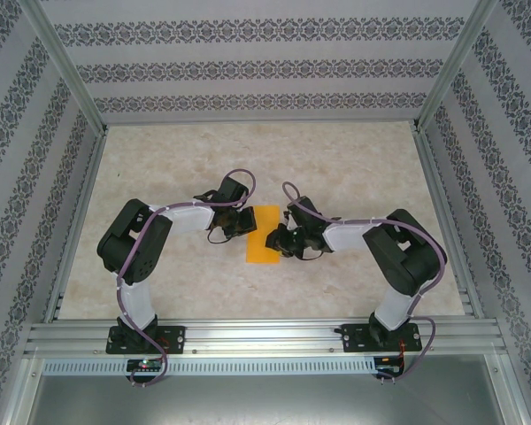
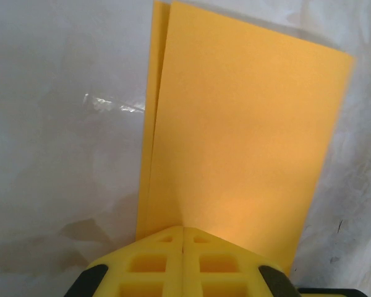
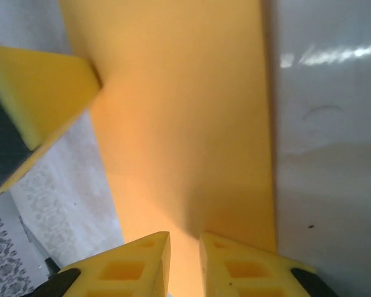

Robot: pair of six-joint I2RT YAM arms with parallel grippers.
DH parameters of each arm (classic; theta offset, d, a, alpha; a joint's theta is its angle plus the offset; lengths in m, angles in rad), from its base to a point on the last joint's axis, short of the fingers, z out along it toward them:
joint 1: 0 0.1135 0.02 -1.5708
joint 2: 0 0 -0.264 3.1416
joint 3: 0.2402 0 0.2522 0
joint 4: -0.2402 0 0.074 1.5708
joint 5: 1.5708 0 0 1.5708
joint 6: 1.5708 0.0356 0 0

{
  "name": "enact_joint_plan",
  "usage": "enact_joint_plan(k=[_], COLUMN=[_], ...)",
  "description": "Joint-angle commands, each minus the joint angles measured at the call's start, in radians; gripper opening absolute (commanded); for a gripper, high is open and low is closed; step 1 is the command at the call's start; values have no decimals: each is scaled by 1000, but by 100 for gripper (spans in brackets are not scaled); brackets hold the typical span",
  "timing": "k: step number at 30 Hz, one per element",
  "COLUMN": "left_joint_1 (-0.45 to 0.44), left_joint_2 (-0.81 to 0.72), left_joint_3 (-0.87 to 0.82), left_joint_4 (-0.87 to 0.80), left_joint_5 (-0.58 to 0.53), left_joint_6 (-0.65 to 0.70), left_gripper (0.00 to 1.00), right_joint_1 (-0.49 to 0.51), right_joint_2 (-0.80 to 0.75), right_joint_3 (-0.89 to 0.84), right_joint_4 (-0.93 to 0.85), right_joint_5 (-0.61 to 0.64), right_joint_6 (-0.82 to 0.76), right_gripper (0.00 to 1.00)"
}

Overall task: Fold a paper plane with a square sheet of paper (pick it up from the middle)
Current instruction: Fold the square sheet of paper in half at the center of the table.

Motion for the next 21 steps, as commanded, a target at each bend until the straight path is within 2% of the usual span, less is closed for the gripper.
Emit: enact_joint_plan(k=[1, 11, 21], left_joint_1=[-8, -8, -8], left_joint_2=[19, 19, 19], left_joint_3=[-38, -32, -29], left_joint_4=[-97, -100, -102], left_joint_5=[-45, -46, -46], left_joint_6=[18, 22, 22], left_gripper=[5, 5, 5], right_joint_1=[5, 46, 62], right_joint_2=[31, -109, -51], right_joint_3=[-36, -82, -142], right_joint_4=[47, 30, 59], right_joint_5=[17, 18, 41], right_joint_6=[33, 42, 59], right_gripper=[22, 23, 23])
